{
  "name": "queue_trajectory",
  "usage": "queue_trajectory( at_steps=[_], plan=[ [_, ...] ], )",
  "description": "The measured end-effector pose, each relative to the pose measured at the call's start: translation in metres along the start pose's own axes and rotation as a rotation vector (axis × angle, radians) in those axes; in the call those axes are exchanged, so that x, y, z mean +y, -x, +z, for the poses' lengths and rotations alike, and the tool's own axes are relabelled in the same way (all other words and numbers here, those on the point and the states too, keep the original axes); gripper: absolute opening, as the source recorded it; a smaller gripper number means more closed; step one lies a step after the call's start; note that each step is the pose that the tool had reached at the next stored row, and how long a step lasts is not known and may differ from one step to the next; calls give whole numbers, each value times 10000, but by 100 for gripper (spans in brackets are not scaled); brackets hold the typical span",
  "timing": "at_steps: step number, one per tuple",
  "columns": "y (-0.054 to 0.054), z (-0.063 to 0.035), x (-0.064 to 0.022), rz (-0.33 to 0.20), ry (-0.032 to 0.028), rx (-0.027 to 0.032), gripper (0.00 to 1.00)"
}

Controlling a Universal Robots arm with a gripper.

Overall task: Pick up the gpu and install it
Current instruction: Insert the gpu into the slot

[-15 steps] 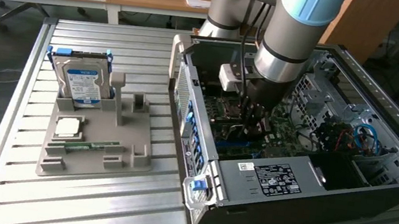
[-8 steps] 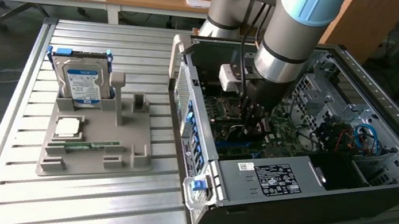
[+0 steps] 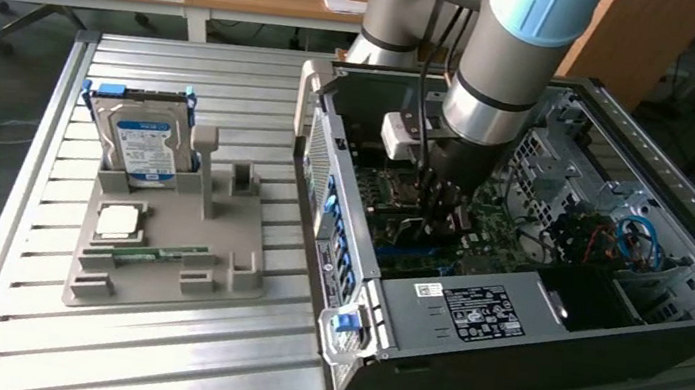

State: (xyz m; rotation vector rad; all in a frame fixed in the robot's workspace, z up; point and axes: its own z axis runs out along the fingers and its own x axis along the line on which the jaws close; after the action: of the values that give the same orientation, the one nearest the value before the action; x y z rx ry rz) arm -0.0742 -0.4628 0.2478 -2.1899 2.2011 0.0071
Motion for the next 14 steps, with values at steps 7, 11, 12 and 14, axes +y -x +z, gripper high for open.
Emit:
queue_trajectory(
  at_steps=[7, 11, 12, 14],
  plan=[
    [0, -1, 0, 0, 1, 2, 26],
    [0, -1, 0, 0, 1, 3, 26],
    [0, -1, 0, 0, 1, 3, 26],
    [0, 5, 0, 0, 1, 3, 26]
  ],
)
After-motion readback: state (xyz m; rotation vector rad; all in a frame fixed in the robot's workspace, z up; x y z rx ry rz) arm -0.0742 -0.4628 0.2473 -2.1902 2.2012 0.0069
